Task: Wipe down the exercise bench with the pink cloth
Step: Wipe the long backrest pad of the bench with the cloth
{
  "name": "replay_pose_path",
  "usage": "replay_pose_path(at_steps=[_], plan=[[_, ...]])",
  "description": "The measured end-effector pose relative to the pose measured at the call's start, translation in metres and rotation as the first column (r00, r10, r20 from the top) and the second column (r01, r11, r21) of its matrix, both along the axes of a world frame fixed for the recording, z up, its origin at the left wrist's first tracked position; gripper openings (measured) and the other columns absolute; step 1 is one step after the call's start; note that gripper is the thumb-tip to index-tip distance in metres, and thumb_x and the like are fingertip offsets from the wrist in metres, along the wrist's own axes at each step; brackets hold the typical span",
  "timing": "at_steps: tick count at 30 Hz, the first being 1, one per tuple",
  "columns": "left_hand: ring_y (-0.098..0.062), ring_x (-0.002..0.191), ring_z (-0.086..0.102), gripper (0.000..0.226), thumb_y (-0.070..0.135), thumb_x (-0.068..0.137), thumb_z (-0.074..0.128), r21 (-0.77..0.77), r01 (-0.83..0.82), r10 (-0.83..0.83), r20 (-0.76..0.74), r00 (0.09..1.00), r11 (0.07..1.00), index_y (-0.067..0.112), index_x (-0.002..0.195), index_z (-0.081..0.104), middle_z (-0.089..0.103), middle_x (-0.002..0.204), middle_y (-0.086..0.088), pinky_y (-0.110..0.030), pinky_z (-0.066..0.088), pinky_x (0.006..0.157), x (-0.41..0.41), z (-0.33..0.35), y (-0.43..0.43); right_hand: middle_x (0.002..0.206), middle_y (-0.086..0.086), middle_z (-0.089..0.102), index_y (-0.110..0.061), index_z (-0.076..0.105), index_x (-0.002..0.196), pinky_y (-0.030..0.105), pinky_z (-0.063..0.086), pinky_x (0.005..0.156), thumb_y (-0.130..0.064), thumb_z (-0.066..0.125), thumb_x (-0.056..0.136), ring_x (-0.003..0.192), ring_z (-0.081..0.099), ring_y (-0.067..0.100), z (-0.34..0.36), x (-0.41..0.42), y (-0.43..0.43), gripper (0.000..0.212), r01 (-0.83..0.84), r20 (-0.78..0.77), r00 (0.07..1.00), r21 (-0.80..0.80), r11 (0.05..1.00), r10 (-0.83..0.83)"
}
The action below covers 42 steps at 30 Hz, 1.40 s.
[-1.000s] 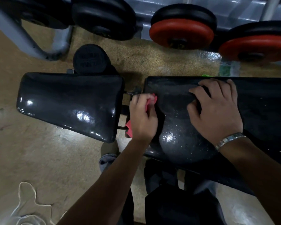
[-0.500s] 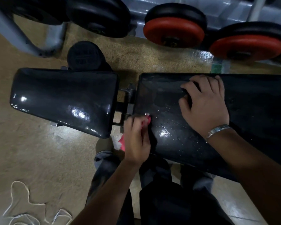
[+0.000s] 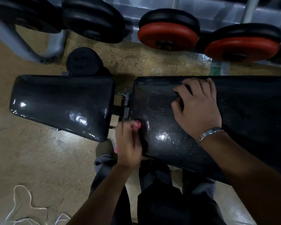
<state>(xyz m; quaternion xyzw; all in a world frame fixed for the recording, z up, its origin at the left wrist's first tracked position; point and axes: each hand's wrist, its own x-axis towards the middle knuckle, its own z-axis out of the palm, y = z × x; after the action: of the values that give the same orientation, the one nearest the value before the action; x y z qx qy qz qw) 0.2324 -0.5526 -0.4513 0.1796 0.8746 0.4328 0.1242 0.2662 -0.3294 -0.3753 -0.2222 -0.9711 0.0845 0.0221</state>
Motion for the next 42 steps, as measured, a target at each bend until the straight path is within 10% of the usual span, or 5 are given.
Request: replay_pose_path(at_steps=[4,9,13,18,42], plan=[[-0.015,0.096,0.047,0.017,0.019,0.107,0.049,-0.038,-0.141,0.143,0.060,0.988,0.989,0.012,0.105,0.065,0.053,0.104,0.005,-0.042,0.043,0.091,-0.057,-0.009,0.052,0.126,0.012,0.057,-0.014,0.064,0.115,0.060,0.022,0.120,-0.031,0.046,0.092,0.122,0.049,0.037,0.000,0.000,0.000,0.034,0.006,0.005,1.000,-0.014,1.000,-0.006],[-0.023,0.099,0.052,0.013,0.010,0.108,0.052,0.050,0.108,-0.105,-0.069,0.992,0.993,0.012,0.105,0.064,0.057,0.107,0.008,-0.024,0.039,0.093,-0.054,0.011,0.076,0.126,0.012,0.057,-0.015,0.063,0.114,0.059,0.023,0.120,-0.030,0.048,0.091,0.123,0.048,0.037,0.001,0.001,-0.001,0.031,0.015,0.012,1.000,-0.033,0.999,-0.014],[-0.016,0.098,0.050,0.013,0.010,0.108,0.051,0.050,0.121,-0.115,-0.109,0.987,0.991,0.012,0.105,0.064,0.048,0.106,0.036,-0.043,0.046,0.090,-0.053,0.004,0.055,0.128,0.013,0.056,-0.014,0.063,0.114,0.060,0.023,0.119,-0.029,0.055,0.090,0.124,0.048,0.037,0.003,0.001,-0.001,0.029,0.019,0.036,0.999,-0.042,0.999,-0.018],[-0.016,0.097,0.049,0.015,0.006,0.100,0.054,-0.010,-0.005,0.005,-0.035,0.999,1.000,0.014,0.099,0.067,0.056,0.101,0.011,-0.049,0.043,0.096,-0.106,0.001,0.113,0.127,0.012,0.057,-0.015,0.063,0.112,0.060,0.024,0.119,-0.031,0.053,0.090,0.123,0.048,0.037,0.005,-0.001,0.000,0.029,0.022,0.048,0.999,-0.031,0.999,-0.020],[-0.023,0.100,0.051,0.017,0.012,0.099,0.049,-0.106,0.094,-0.099,-0.049,0.994,0.990,0.019,0.099,0.065,0.061,0.105,0.004,-0.043,0.038,0.094,-0.109,-0.001,0.116,0.123,0.011,0.059,-0.014,0.066,0.112,0.059,0.024,0.120,-0.031,0.051,0.089,0.123,0.050,0.036,0.003,0.000,0.002,0.032,0.027,-0.005,1.000,-0.065,0.997,-0.028]])
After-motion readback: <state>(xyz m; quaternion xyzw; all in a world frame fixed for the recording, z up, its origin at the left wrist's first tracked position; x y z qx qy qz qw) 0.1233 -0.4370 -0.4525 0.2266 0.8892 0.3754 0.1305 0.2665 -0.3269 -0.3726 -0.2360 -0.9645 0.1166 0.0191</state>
